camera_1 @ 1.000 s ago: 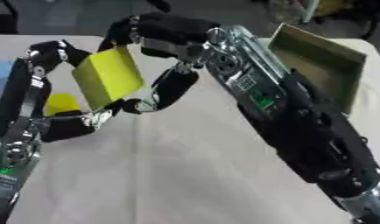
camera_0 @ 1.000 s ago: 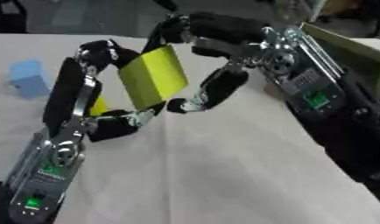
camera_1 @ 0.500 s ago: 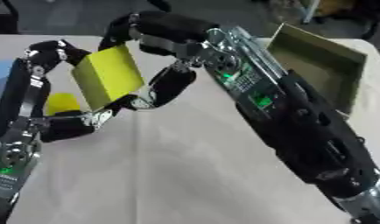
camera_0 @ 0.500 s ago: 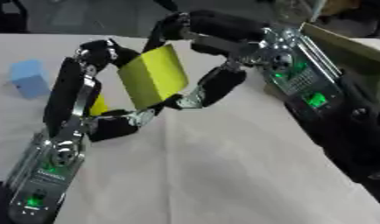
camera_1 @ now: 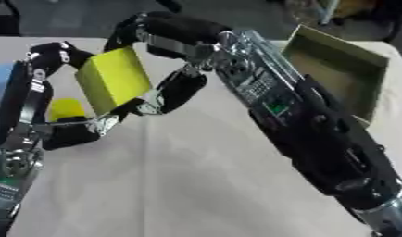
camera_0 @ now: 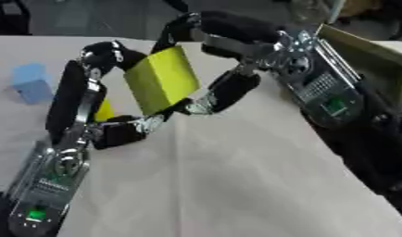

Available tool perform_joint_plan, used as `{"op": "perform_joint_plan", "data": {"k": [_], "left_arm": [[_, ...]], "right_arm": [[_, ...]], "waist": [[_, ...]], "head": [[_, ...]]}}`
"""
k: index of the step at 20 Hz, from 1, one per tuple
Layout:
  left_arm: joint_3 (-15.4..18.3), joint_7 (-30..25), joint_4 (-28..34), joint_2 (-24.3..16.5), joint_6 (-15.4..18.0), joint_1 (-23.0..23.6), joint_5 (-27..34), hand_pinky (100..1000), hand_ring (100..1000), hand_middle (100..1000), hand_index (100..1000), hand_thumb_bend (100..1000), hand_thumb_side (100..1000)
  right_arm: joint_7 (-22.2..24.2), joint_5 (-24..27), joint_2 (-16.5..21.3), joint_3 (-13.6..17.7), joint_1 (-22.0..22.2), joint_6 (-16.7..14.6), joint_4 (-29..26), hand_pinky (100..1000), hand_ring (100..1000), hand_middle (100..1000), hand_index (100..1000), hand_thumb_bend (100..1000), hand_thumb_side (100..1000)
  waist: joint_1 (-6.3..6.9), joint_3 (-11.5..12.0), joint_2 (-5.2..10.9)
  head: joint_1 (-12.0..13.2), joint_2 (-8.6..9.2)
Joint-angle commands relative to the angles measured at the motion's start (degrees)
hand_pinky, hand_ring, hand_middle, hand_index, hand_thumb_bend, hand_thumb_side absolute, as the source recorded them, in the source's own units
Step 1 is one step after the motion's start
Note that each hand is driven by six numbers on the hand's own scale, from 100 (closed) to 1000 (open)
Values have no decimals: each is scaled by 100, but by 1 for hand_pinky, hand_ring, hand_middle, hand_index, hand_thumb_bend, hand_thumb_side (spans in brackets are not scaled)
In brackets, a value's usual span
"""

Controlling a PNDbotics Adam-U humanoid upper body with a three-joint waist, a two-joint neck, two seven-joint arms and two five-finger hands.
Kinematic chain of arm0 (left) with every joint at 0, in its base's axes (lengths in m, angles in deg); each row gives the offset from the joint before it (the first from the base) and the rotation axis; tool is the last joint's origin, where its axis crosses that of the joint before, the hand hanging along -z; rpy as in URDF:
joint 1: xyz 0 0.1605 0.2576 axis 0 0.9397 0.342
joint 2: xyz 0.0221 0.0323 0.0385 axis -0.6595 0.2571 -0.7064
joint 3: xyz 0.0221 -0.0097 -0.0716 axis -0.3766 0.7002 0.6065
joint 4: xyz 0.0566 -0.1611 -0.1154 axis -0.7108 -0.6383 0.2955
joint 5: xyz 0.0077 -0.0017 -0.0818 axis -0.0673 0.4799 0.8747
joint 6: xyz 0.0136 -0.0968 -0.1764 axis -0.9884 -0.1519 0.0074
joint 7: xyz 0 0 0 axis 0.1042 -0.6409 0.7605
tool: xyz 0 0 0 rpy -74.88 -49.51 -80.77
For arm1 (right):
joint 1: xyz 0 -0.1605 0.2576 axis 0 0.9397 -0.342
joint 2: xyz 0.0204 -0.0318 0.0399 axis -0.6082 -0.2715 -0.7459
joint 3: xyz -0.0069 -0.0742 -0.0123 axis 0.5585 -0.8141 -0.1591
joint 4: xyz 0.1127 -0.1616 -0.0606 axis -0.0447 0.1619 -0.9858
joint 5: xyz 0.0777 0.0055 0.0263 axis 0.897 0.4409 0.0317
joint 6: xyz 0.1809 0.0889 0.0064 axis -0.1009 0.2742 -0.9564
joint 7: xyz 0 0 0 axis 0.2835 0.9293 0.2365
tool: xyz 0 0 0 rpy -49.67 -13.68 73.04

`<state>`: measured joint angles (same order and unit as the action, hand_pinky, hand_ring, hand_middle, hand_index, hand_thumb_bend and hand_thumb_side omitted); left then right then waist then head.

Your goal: Pick up the objects with one hand, pass them to the other hand, and then place them into the box on the other side of the table.

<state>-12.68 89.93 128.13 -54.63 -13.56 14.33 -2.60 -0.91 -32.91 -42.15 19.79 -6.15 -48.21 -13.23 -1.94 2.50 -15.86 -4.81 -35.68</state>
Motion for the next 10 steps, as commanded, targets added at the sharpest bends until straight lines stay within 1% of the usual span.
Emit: {"op": "perform_joint_plan", "data": {"k": [1,6,10], "left_arm": [[37,-6,24,3,-65,-102,-17,568,466,378,514,139,100],[37,-30,-4,19,-111,-100,-15,566,465,376,513,135,100],[35,-69,-37,37,-156,-95,-13,570,468,380,518,140,100]], "right_arm": [[-13,91,130,50,-89,14,-188,865,783,696,743,370,207],[-3,167,179,57,-66,37,-285,867,785,710,755,388,210],[-30,253,190,65,-64,74,-344,863,775,679,725,322,197]], "waist": [[-57,5,203],[-52,0,194],[-48,-9,187]], "head": [[8,50],[11,66],[16,73]]}}
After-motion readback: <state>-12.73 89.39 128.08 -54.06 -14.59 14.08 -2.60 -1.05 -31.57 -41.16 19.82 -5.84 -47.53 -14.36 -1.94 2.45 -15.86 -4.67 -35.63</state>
